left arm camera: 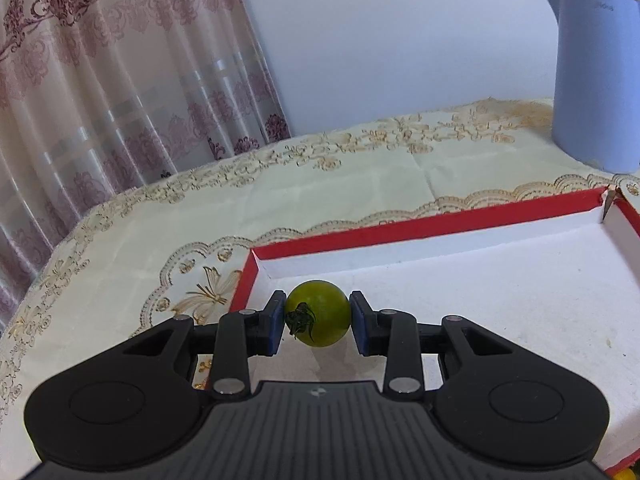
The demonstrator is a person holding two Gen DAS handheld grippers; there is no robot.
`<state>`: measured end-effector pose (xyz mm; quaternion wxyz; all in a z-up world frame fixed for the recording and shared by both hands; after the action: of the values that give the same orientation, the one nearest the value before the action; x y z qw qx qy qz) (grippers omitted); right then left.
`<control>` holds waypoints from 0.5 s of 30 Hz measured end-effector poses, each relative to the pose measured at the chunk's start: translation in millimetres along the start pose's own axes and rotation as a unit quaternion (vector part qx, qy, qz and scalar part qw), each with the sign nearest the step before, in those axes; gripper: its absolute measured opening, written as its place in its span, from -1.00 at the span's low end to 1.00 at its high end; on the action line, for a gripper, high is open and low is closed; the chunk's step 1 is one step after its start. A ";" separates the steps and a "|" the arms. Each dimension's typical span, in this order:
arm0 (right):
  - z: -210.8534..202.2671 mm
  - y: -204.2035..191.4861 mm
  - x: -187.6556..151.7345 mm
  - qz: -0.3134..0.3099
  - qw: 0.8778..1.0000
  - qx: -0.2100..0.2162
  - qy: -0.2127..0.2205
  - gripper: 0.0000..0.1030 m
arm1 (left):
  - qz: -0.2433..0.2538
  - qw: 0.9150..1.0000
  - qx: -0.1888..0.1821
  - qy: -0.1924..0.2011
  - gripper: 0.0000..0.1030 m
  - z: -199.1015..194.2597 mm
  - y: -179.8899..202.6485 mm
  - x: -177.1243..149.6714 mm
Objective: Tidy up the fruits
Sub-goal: 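Carry the green tomato into the tray and open the left gripper, then carry the dark eggplant slice into the tray and open the right gripper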
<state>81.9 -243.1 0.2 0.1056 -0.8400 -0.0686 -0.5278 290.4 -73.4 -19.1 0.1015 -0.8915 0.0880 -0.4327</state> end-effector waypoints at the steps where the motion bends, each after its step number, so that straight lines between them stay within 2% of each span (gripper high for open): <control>1: 0.5 0.4 0.3 0.001 1.000 0.000 0.000 -0.34 | -0.003 1.000 -0.001 -0.004 -0.35 1.7 -0.5 -0.7; 6: 3.1 1.3 0.1 0.003 1.000 -0.002 -0.003 -0.34 | -0.014 1.000 -0.015 -0.015 -0.32 5.8 -2.8 -2.5; 7: 3.7 1.2 0.0 0.004 1.000 -0.002 -0.004 -0.34 | -0.016 1.000 -0.020 -0.016 -0.26 5.6 -3.3 -2.6; 9: 5.0 1.7 0.0 0.005 1.000 -0.002 -0.004 -0.34 | -0.022 0.999 -0.021 -0.012 0.09 2.7 -5.0 -2.4; 12: 6.0 2.4 -0.1 0.006 1.000 -0.002 -0.004 -0.34 | -0.019 1.000 -0.015 0.007 0.40 -6.8 -6.2 -0.9; 15: 6.4 2.4 0.2 0.006 1.000 -0.003 -0.003 -0.34 | -0.018 1.000 -0.008 0.017 0.44 -16.6 -8.9 0.8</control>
<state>88.1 -243.8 -2.5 0.1064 -0.8423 -0.0623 -0.5248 278.5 -66.7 -6.1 0.0851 -0.8860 0.0769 -0.4492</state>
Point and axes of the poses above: each gripper's, at about its wrist camera, not at the fingertips, and z roughly the way its jaws point, y to its right, x to its top, the point moved 4 cm from there along z, roughly the way its jaws point
